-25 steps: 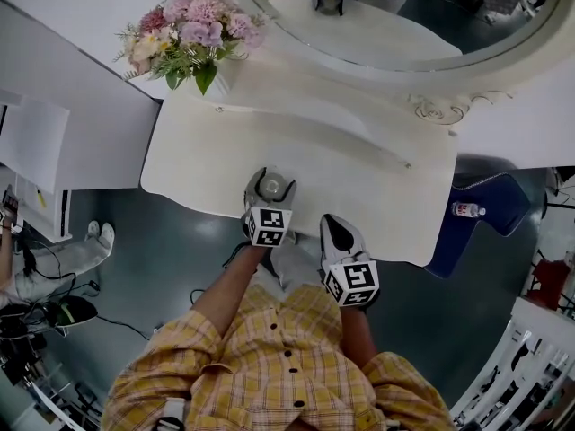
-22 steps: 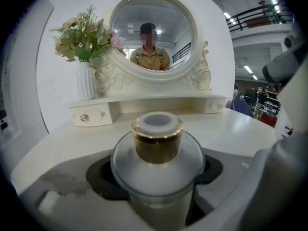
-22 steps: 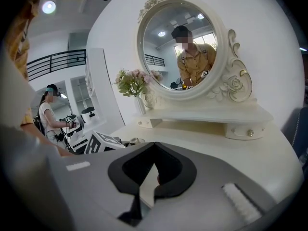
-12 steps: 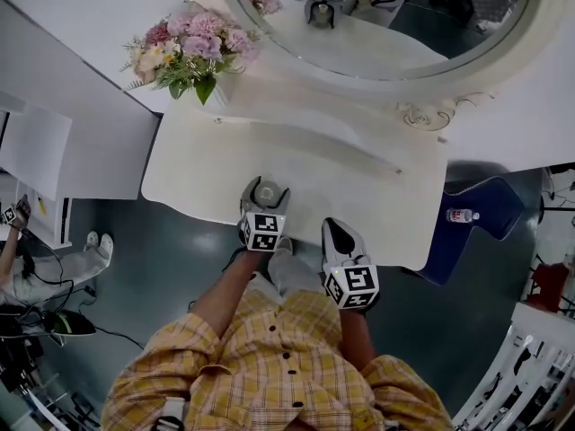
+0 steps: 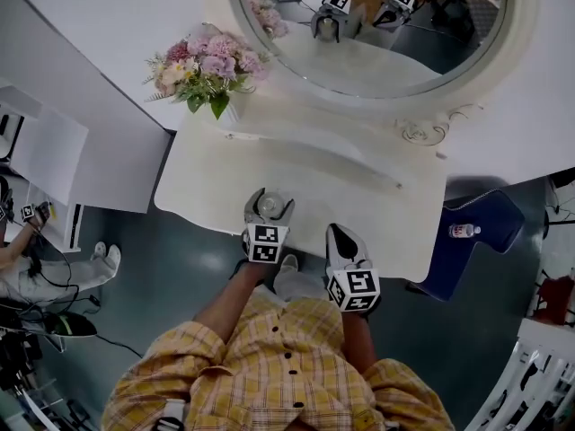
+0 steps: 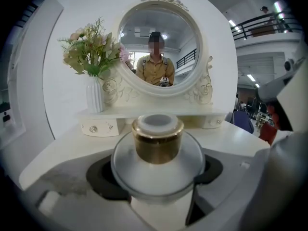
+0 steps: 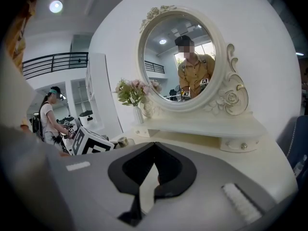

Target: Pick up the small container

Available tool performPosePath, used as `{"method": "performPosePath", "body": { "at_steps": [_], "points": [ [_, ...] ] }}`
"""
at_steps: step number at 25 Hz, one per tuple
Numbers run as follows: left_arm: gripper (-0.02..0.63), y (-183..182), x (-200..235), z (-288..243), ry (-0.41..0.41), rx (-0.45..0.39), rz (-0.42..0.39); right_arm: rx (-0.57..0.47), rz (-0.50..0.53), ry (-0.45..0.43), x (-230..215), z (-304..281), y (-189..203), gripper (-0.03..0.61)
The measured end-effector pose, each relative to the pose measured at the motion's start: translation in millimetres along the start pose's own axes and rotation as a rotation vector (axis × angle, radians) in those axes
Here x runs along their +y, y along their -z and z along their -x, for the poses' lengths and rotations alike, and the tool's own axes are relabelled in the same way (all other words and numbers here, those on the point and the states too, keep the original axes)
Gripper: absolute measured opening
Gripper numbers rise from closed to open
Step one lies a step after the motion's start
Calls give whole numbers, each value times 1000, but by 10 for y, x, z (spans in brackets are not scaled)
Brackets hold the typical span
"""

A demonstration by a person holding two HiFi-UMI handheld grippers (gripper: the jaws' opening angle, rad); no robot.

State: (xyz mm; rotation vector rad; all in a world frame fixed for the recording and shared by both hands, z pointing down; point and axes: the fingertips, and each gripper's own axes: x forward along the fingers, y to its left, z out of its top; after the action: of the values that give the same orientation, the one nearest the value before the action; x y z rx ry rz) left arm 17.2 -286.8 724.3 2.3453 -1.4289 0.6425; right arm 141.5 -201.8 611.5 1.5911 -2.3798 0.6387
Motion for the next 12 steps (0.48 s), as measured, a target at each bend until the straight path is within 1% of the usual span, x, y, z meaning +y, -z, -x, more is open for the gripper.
{"method": "performPosePath", "body": {
  "at_steps": [9,12],
  "points": [
    [336,-323,32,306,-3,-59,37,-49,4,6,-11,54,-183,2],
    [336,-490,12,418,-2,-94,44,-60,6,5,-13,96,-234,2]
  ]
}}
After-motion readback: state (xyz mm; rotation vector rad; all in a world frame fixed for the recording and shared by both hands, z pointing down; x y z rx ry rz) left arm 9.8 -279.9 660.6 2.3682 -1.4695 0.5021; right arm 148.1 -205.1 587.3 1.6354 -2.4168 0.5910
